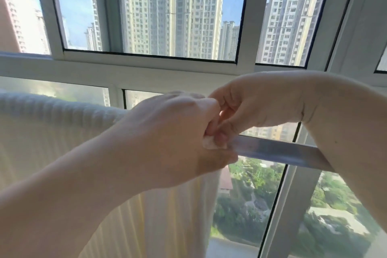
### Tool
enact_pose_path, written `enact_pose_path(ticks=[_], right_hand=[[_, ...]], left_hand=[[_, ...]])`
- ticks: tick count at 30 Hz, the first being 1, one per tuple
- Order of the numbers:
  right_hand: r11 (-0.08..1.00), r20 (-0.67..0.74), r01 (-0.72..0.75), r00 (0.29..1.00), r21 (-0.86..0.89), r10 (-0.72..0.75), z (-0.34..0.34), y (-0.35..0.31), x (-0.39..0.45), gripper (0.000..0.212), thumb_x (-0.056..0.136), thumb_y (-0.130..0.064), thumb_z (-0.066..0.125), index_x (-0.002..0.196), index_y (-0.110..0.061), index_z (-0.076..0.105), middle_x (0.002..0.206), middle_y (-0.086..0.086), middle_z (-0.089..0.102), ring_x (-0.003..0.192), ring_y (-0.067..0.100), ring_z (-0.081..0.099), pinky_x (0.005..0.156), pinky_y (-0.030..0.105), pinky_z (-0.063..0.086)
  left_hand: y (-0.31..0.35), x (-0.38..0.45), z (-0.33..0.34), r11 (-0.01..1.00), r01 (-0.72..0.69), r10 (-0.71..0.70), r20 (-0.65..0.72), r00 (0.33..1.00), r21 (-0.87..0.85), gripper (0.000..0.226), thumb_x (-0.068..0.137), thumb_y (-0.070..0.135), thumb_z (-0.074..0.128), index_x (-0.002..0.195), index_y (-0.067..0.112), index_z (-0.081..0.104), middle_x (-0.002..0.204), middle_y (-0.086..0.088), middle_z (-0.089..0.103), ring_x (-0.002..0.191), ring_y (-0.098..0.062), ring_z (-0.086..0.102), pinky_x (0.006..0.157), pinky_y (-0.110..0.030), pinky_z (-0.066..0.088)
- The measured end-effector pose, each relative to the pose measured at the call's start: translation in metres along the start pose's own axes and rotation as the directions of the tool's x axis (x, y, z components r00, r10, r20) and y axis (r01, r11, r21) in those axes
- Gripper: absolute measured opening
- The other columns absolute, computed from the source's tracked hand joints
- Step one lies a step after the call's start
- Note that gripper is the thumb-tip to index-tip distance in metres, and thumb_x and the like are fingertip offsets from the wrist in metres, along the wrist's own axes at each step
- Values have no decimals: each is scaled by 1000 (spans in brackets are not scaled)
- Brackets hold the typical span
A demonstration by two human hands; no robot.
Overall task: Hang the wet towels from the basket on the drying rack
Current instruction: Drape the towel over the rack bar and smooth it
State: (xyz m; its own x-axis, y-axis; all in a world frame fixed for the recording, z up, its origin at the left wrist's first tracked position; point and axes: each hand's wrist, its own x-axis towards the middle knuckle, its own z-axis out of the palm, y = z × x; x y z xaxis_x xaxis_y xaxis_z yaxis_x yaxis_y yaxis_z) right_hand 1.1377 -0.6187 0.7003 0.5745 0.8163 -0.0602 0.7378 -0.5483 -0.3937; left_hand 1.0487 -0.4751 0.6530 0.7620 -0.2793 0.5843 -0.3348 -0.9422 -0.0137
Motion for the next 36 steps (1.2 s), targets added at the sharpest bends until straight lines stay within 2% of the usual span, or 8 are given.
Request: enact_pose_path(ticks=[4, 7, 10, 14, 23, 26, 32, 36], right_hand=[[975, -92, 53, 993, -214, -74, 2, -5, -14, 17, 76, -32, 72, 88, -22, 69, 91, 0, 72, 88, 18, 66, 91, 40, 50], [924, -242, 30, 961, -380, -130, -6, 0, -36, 18, 83, -40, 64, 79, -24, 58, 80, -7, 60, 68, 11, 55, 60, 28, 45], [946, -406, 71, 891, -317, -203, -16, 13, -58, 25, 87, -40, 61, 72, -24, 48, 66, -9, 45, 55, 9, 38, 48, 24, 29], [966, -553, 221, 792, -136, -259, -24, 28, -77, 23, 91, -35, 57, 74, -23, 48, 65, -8, 46, 52, 10, 39, 40, 17, 34], [924, -311, 67, 930, -377, -194, -33, 50, -123, 35, 76, -43, 73, 95, -36, 43, 75, -15, 44, 61, 3, 43, 49, 22, 27], [913, -412, -10, 895, -407, -173, -40, 64, -128, 9, 91, -31, 58, 96, -24, 60, 76, -9, 51, 60, 6, 47, 48, 19, 32], [895, -429, -183, 903, -406, -10, -49, 81, -133, 18, 96, -25, 47, 98, -21, 65, 74, -5, 52, 61, 9, 48, 49, 20, 32], [906, -396, -184, 918, -380, 21, -44, 80, -126, 16, 96, -25, 49, 96, -22, 64, 73, -3, 54, 59, 10, 48, 49, 21, 31]], left_hand=[[24, 0, 3, 987, 130, -127, -34, 991, 94, 32, 66, 63, 45, 67, 35, 29, 71, 15, 44, 67, -6, 39, 52, -12, 26], [45, 4, 3, 950, 255, -239, -109, 965, 182, 21, 71, 52, 42, 69, 35, 30, 66, 12, 42, 59, -9, 37, 49, -17, 25], [69, 8, 4, 897, 399, -385, -105, 917, 190, 32, 71, 58, 38, 68, 28, 29, 66, 11, 40, 58, -7, 34, 53, -29, 25], [104, 13, 15, 877, 471, -455, -147, 878, 99, 23, 79, 50, 43, 73, 28, 36, 70, 10, 44, 73, -17, 48, 61, -29, 29], [141, 45, 15, 858, 475, -513, -347, 785, -196, 15, 87, 11, 43, 83, 19, 54, 65, 2, 54, 55, -7, 48, 48, -15, 36], [153, 50, 13, 886, 444, -464, -298, 834, -134, 9, 83, 19, 47, 87, 25, 52, 65, 5, 53, 57, -8, 49, 43, -19, 33], [163, 51, 16, 884, 435, -412, -153, 898, 171, 13, 81, 25, 48, 74, 26, 36, 66, 9, 40, 60, -13, 42, 53, -32, 29], [159, 49, 17, 860, 478, -462, -124, 878, 178, 19, 86, 27, 41, 72, 25, 28, 66, 10, 36, 57, -4, 32, 58, -32, 27]])
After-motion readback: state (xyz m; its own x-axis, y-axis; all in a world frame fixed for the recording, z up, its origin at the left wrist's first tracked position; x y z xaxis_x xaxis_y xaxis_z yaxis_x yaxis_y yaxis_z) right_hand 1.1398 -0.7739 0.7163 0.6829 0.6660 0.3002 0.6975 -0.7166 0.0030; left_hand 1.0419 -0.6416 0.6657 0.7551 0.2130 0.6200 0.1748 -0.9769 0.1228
